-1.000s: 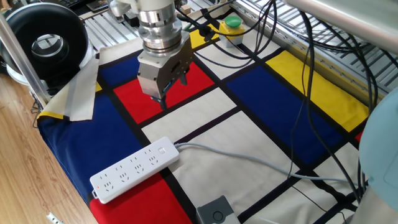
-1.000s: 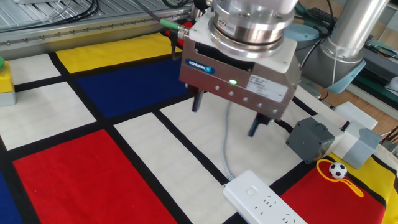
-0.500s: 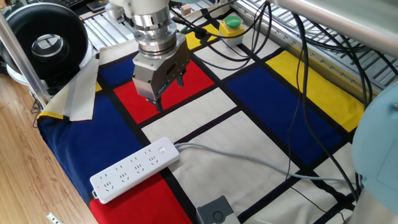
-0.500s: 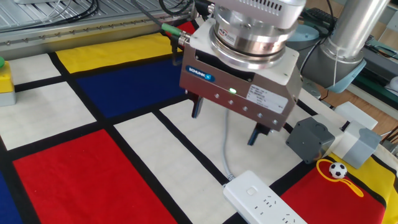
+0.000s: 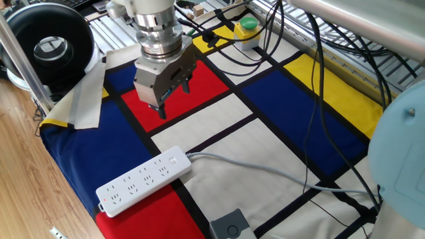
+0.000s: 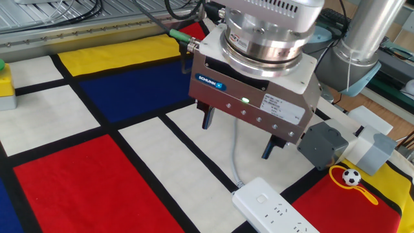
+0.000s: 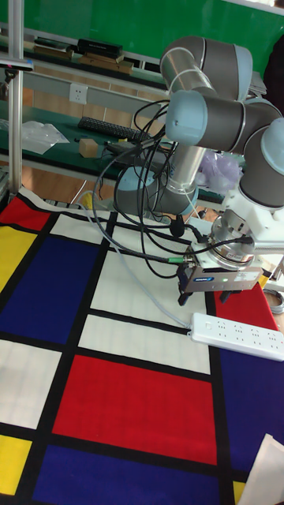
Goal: Turn off the power strip by pressing the button
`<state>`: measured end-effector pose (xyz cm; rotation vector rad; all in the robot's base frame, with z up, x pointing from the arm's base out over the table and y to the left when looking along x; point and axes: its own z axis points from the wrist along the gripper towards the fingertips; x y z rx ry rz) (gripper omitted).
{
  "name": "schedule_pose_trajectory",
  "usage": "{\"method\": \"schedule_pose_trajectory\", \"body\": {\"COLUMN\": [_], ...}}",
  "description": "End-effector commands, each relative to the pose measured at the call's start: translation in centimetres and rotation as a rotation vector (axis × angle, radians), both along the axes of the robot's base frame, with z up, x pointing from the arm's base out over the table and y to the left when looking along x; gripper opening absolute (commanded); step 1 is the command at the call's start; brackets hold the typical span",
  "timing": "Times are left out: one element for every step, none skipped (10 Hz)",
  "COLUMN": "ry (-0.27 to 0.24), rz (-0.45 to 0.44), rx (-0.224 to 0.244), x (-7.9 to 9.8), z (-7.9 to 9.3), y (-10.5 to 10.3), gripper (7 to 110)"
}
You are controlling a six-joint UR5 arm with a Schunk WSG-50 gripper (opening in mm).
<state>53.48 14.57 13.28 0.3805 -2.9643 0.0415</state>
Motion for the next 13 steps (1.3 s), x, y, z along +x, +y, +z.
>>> {"method": "schedule_pose_trajectory", "body": {"ry": [-0.004, -0.002, -0.003, -0.004, -0.003, -0.001, 0.0, 0.0, 0.002, 0.004, 0.004, 0.001, 0.001], "rz": [-0.076, -0.073, -0.083, -0.082, -0.067, -0.039, -0.015, -0.017, 0.033, 0.08, 0.118, 0.14, 0.129], "rx": [-0.026, -0.016, -0.015, -0.015, -0.005, 0.038, 0.075, 0.095, 0.09, 0.028, 0.088, 0.15, 0.12], "x": [-0.8, -1.0, -1.0, -0.8, -0.7, -0.4, -0.1, 0.1, 0.4, 0.5, 0.7, 0.8, 1.0], "z": [-0.9, -1.2, -1.1, -1.5, -1.9, -1.6, -1.3, -0.9, -0.5, -0.4, -0.4, -0.3, -0.1], "y": [-1.4, -1.5, -1.4, -1.4, -1.1, 0.0, 0.6, 0.7, 0.1, -1.9, -0.4, 1.1, 0.2], "gripper": [88, 88, 88, 88, 88, 88, 88, 88, 88, 88, 88, 88, 88]}}
